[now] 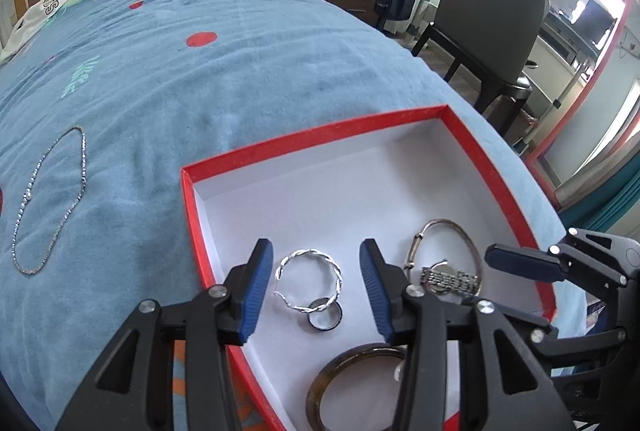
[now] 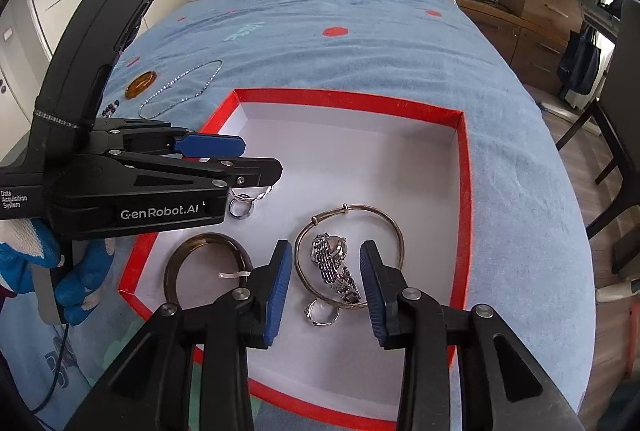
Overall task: Organize jewelry
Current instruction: 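Open the right tool to release the watch while the left tool releases the hoop, then withdraw both tools from the red box toward the remaining jewelry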
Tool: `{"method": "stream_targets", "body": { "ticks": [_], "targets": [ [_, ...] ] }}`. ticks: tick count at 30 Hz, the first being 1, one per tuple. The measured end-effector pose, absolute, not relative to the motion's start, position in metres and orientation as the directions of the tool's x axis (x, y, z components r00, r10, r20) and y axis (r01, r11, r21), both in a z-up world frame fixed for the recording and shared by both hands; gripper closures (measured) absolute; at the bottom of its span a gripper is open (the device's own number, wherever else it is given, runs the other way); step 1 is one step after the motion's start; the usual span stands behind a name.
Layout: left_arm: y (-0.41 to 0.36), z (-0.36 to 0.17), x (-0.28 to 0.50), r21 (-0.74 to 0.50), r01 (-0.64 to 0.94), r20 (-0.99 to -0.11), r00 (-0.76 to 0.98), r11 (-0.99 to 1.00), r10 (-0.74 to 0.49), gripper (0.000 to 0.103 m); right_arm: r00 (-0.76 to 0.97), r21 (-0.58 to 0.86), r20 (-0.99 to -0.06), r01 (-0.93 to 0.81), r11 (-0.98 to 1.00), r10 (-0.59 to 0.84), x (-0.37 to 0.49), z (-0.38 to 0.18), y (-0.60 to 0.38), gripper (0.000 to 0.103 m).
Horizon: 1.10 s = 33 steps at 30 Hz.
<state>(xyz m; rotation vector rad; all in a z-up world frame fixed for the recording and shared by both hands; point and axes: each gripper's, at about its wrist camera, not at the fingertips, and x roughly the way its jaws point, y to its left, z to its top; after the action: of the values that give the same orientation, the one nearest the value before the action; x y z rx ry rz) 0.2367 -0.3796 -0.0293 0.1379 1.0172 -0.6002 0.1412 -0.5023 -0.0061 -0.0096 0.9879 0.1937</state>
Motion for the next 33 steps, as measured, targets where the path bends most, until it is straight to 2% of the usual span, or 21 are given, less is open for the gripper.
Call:
{"method": "stream_targets", "body": {
  "ticks": [8, 14, 20, 24, 33],
  "targets": [
    [-0.353, 0.024, 0.212, -0.161, 0.532, -0.789, 0.436, 0.831, -0.433, 0.059, 0.585, 0.059, -0.801, -0.126, 0.99, 0.123, 0.111, 0.032, -0.497, 0.06],
    [-0.303, 0.068, 0.183, -0.124, 0.493, -0.758, 0.513, 0.861, -0.403, 0.056, 0.646, 0.056, -0.755, -0.111, 0.992, 0.114, 0.086, 0.074, -0.481, 0.056],
    [-0.228, 0.104, 0.15, -0.079, 0.422, -0.723, 0.599, 0.903, -0.343, 0.055, 0.698, 0.055, -0.702, -0.142, 0.988, 0.139, 0.063, 0.113, -0.446, 0.054],
    [-0.175, 0.118, 0.127, -0.055, 0.365, -0.703, 0.647, 0.929, -0.296, 0.055, 0.729, 0.061, -0.666, -0.157, 0.986, 0.158, 0.046, 0.133, -0.419, 0.043],
    [-0.043, 0.131, 0.084, -0.042, 0.21, -0.663, 0.726, 0.977, -0.184, 0.05, 0.761, 0.054, -0.621, -0.199, 0.979, 0.189, 0.016, 0.162, -0.359, 0.036]
  ]
}}
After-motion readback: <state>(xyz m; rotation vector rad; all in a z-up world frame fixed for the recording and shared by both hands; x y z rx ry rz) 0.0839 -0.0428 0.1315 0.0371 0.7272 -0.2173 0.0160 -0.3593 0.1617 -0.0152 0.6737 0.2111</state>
